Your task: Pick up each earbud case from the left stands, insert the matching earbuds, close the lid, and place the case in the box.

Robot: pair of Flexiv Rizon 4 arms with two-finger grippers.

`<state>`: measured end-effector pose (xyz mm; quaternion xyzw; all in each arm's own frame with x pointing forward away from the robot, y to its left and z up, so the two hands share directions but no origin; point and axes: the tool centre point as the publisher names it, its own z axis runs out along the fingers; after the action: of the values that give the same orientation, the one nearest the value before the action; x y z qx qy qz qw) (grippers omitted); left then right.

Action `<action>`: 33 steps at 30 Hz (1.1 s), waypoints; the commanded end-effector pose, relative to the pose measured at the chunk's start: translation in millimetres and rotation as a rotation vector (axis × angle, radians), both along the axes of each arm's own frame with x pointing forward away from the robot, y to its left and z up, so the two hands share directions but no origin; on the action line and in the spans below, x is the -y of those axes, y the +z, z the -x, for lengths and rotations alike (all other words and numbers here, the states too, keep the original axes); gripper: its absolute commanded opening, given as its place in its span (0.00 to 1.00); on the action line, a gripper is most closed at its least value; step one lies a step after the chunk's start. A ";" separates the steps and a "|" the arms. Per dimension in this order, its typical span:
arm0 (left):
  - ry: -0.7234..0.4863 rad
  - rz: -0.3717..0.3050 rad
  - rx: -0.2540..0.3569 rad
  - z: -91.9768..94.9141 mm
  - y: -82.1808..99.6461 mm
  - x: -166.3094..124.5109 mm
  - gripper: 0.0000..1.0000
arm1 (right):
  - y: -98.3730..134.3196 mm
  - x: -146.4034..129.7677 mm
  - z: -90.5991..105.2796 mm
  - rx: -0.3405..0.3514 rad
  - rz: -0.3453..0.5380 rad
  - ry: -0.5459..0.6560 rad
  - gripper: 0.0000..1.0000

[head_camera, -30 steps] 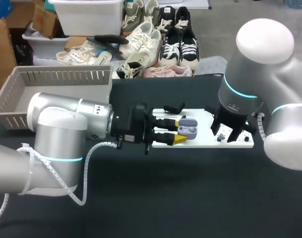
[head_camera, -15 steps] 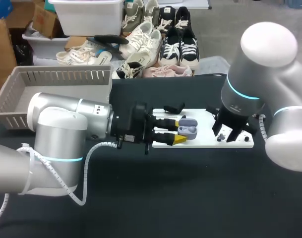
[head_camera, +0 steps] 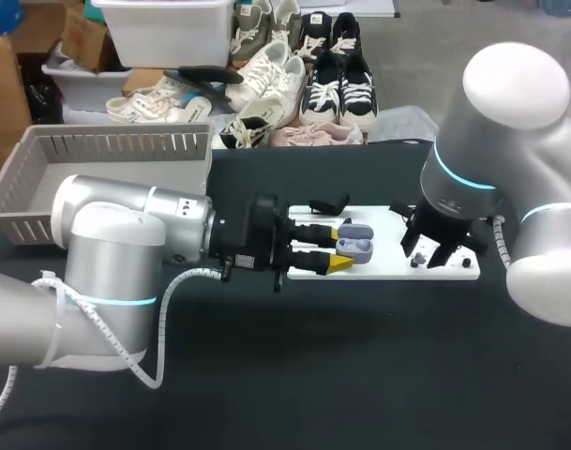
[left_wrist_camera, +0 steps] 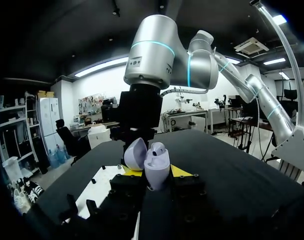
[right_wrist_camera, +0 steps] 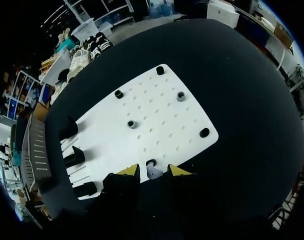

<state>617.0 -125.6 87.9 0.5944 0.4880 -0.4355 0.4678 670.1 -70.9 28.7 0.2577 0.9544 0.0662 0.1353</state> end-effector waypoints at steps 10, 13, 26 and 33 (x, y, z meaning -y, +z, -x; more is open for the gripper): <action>0.005 0.001 0.002 1.3 -0.3 -0.1 0.00 | -2.1 8.5 7.1 0.044 -0.020 0.025 0.31; 0.005 0.001 0.002 1.3 -0.3 -0.1 0.00 | -3.0 6.7 6.6 0.046 -0.023 0.032 0.31; 0.005 0.001 0.002 1.3 -0.3 -0.1 0.00 | -6.8 -1.3 1.2 0.045 -0.021 0.055 0.28; 0.005 0.001 0.002 1.3 -0.3 -0.1 0.00 | -8.6 0.2 0.3 0.040 -0.016 0.052 0.24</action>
<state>617.0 -125.6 87.9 0.5944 0.4880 -0.4355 0.4678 670.0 -71.1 21.2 0.2313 0.9579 0.0834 0.1486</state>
